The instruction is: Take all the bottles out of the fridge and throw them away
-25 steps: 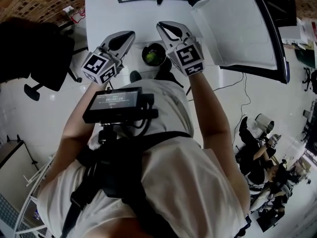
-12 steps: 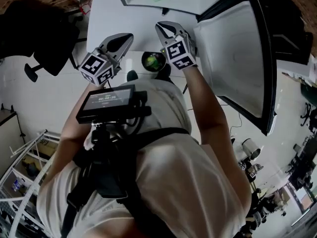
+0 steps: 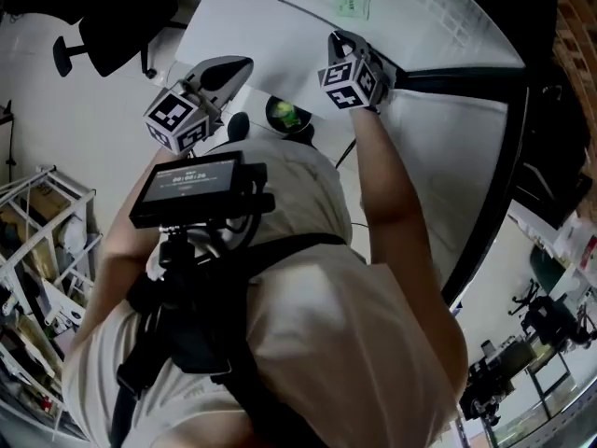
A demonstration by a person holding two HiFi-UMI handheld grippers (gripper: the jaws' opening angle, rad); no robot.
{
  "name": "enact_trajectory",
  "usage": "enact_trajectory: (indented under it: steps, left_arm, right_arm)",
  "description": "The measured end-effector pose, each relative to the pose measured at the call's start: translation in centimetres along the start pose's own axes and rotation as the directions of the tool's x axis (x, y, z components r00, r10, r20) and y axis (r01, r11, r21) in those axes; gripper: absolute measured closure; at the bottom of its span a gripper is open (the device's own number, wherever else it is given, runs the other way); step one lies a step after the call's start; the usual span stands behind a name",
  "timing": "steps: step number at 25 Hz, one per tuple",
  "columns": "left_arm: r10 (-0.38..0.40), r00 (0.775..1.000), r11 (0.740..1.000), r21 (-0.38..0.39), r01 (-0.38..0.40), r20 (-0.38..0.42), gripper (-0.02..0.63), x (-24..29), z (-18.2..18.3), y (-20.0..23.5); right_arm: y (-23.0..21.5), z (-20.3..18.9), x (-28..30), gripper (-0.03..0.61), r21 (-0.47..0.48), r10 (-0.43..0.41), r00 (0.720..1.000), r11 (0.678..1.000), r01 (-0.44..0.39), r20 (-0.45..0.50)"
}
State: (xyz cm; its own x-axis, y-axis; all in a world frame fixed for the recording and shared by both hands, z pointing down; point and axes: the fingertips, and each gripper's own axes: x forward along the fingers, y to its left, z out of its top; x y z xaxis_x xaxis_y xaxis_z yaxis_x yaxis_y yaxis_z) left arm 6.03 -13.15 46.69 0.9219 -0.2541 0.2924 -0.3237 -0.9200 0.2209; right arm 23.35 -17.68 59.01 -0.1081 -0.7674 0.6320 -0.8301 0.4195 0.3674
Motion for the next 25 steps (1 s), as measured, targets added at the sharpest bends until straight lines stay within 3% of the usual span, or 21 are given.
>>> enact_trajectory:
  steps: [5,9,14,21,22,23,25]
  left_arm:
    - [0.052,0.998,0.998,-0.035,-0.051,0.021,0.602,-1.7,-0.4,1.2]
    - [0.115,0.993,0.992,-0.064,-0.112,0.033,0.602,-3.3,-0.8,2.3]
    - [0.161,0.986,0.984,-0.086,-0.158,0.03,0.603,-4.5,-1.4,3.0]
    - [0.162,0.987,0.982,-0.1,-0.16,0.017,0.601,-4.3,-0.2,2.3]
    - [0.16,0.987,0.983,-0.097,-0.158,0.017,0.603,-4.2,-0.2,2.4]
    - [0.161,0.987,0.983,-0.096,-0.159,0.016,0.603,-4.2,-0.3,2.4]
    - [0.166,0.986,0.983,-0.089,-0.163,0.019,0.603,-4.3,-0.9,2.8]
  right_arm:
    - [-1.3,0.4,3.0,0.5,-0.124,0.011,0.999,0.992,-0.017,-0.05]
    - [-1.2,0.2,6.1,0.466,-0.22,0.058,0.993,0.972,-0.081,-0.107]
    - [-1.3,-0.2,8.2,0.466,-0.285,0.081,0.984,0.95,-0.125,-0.162]
    - [-1.4,-1.4,9.5,0.437,-0.349,0.102,0.971,0.921,-0.174,-0.214]
    - [-1.5,-1.4,9.5,0.446,-0.354,0.097,0.972,0.92,-0.17,-0.215]
    - [-1.8,-1.5,9.5,0.545,-0.363,0.079,0.974,0.919,-0.154,-0.214]
    - [-2.6,-1.5,9.1,0.577,-0.387,0.033,0.979,0.915,-0.11,-0.201]
